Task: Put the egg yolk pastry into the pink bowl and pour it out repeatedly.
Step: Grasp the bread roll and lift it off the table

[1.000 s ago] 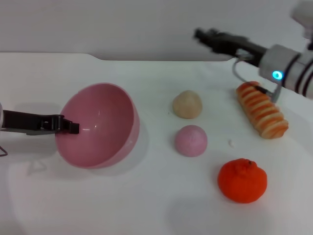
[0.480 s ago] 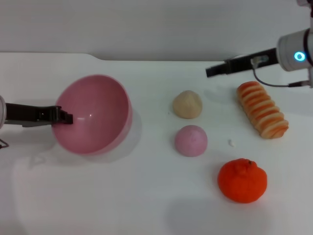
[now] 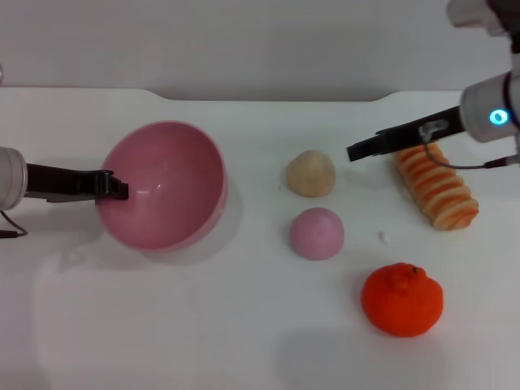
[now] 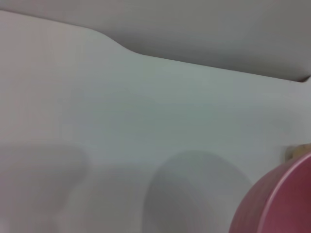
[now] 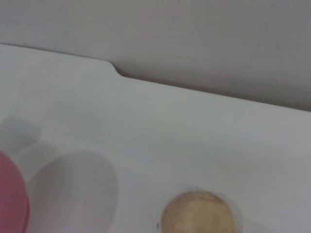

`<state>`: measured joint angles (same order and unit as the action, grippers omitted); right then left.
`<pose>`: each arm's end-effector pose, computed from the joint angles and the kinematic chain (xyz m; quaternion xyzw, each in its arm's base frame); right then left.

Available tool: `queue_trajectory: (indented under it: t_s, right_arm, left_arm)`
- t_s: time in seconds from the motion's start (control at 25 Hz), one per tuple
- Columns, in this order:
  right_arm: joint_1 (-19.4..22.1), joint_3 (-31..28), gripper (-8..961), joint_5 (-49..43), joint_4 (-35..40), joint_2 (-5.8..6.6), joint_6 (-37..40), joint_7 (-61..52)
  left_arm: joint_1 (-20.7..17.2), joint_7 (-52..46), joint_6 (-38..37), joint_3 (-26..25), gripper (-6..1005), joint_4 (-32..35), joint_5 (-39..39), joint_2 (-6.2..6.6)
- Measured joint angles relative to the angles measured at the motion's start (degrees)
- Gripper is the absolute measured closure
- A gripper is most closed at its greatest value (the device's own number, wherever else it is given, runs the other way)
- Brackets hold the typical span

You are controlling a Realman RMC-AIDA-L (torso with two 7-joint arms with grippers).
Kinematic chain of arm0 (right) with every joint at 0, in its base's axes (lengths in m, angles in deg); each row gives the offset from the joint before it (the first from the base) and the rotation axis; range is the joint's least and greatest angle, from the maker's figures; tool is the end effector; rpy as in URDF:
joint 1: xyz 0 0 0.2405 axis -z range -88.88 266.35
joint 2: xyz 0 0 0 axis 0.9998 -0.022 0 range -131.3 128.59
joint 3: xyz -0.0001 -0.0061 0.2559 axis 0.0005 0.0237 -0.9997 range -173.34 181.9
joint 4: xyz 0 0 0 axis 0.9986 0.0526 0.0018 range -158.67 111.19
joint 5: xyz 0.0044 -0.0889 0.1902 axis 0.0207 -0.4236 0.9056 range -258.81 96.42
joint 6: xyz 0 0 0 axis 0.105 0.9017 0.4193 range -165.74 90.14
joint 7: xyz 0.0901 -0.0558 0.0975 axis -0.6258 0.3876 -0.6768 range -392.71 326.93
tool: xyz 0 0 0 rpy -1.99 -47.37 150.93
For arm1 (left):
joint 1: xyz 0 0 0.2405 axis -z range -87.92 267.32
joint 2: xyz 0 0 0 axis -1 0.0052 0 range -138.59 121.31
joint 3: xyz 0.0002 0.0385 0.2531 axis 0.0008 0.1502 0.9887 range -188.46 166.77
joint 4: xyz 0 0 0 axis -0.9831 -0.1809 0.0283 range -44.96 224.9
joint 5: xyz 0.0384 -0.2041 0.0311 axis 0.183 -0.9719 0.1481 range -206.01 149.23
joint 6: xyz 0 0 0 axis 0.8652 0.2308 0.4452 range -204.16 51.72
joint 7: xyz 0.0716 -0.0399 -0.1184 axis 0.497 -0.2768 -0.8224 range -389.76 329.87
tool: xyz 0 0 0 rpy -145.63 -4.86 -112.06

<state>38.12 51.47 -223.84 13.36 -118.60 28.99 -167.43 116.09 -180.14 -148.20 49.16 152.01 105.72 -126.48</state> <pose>0.2125 0.4339 -0.0089 -0.8607 0.4669 0.0267 0.2009 -0.2748 0.3654 0.0302 -0.7820 -0.5732 -0.0562 0.2384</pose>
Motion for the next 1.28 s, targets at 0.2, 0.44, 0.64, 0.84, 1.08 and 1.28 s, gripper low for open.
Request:
queue_trajectory:
  t_s: [0.2, 0.44, 0.64, 0.84, 1.08, 1.28]
  right_arm:
    - [-0.79, 4.01, 458, 0.17, -1.90, -1.44, -5.56, 0.12]
    - [-3.40, 9.80, 458, 3.23, -7.45, -1.73, -12.73, 0.12]
    - [-3.47, 18.19, 458, 9.06, -8.42, -1.91, -15.69, 0.16]
    - [-4.55, 20.83, 458, 9.24, -11.48, -2.07, -19.69, 0.15]
    - [-4.55, 26.69, 458, 13.34, -14.84, -2.37, -27.59, 1.04]
    - [-3.20, 29.48, 480, 23.80, -14.95, -2.30, -28.32, 9.33]
  left_arm:
    - [0.07, -0.08, 0.02, 0.15, 1001, 0.00, 0.01, -0.09]
    - [-0.13, -0.67, 0.01, 0.89, 1000, 0.00, 0.01, -0.11]
    - [-0.08, -0.72, 0.01, 0.99, 1001, -0.03, 0.01, -0.11]
    - [0.21, -0.72, 0.01, 1.00, 1001, -0.07, -0.01, -0.11]
    - [0.41, -0.73, 0.09, 1.00, 1000, -0.09, -0.40, -0.10]
    - [0.90, -0.79, 0.29, 0.99, 1000, -0.65, -0.40, -0.10]
